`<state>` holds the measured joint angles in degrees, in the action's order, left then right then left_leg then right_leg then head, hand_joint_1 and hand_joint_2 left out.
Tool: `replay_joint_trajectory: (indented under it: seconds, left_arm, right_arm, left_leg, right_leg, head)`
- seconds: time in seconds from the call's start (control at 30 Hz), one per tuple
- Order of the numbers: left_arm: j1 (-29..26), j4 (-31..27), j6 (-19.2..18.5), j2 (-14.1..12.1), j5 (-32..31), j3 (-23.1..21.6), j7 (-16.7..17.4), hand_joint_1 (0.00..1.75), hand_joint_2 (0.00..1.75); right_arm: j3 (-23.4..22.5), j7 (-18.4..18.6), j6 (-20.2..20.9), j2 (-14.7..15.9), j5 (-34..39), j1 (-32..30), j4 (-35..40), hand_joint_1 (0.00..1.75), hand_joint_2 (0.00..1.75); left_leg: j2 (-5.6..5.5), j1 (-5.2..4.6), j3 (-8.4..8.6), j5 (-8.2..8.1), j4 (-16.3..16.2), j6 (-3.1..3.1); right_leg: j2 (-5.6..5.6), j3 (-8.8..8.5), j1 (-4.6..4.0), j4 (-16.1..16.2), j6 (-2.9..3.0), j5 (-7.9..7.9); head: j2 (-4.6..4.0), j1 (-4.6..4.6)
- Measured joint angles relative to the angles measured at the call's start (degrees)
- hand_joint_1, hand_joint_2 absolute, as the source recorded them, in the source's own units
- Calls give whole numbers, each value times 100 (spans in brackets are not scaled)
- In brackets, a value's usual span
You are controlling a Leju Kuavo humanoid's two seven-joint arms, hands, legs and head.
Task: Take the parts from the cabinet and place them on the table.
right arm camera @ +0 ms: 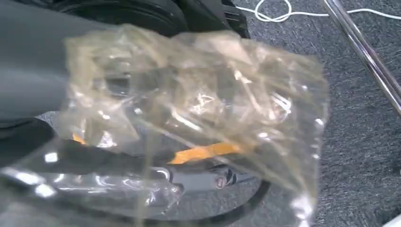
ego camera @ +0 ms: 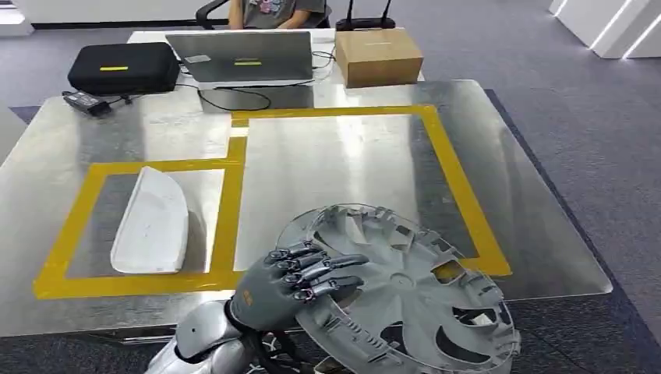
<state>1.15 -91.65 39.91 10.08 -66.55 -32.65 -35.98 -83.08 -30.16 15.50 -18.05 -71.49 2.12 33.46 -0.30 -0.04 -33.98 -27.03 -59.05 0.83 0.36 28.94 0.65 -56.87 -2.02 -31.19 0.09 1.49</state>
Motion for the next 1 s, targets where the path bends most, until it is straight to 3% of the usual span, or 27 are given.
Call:
replay_joint_trajectory:
  seconds: [0.37,0.47,0.53,0.63,0.7,0.83,1.0]
  left_arm:
    - [-128,-4,2,-133,-779,-70,0,175,175]
    - [-154,361,2,-177,-1166,-39,84,175,175]
    - [-14,781,-93,-240,-1628,-209,763,175,175]
    - [299,1337,-783,-350,-1575,-720,2200,175,175]
    - [481,1522,-1172,-376,-1284,-964,2422,175,175]
    - [768,1740,-1957,-387,-747,-1301,2557,175,175]
    - [1022,1840,-2477,-380,-350,-1423,2726,175,175]
  right_arm:
    - [11,48,-206,46,247,-4,-149,0,0]
    - [11,48,-160,50,249,2,-190,0,0]
    - [13,48,-155,59,247,5,-221,0,0]
    - [15,48,-149,77,245,29,-264,0,0]
    - [17,48,-149,87,243,25,-286,0,0]
    - [17,48,-144,131,214,38,-365,0,0]
    - [20,46,-175,181,208,56,-463,0,0]
  left_leg:
    - [-1,0,1,0,0,0]
    - [-2,0,7,-4,0,-1]
    - [-6,0,8,-10,1,2]
    - [-6,0,8,-10,1,3]
    - [-6,-1,8,-9,0,4]
    - [-7,-4,8,-8,-1,6]
    - [-7,-4,10,-9,-1,5]
  right_leg:
    - [-3,0,0,0,-1,-2]
    - [-3,49,0,1,3,-7]
    - [-9,53,1,1,-2,-14]
    - [-5,52,1,1,-4,-14]
    - [-8,47,1,1,-6,-12]
    - [-8,-18,3,0,-12,-6]
    - [-8,-17,3,0,-12,-8]
  head:
    - [0,0]
    - [0,2]
    - [0,0]
    - [0,0]
    - [0,-2]
    - [0,0]
    - [0,-2]
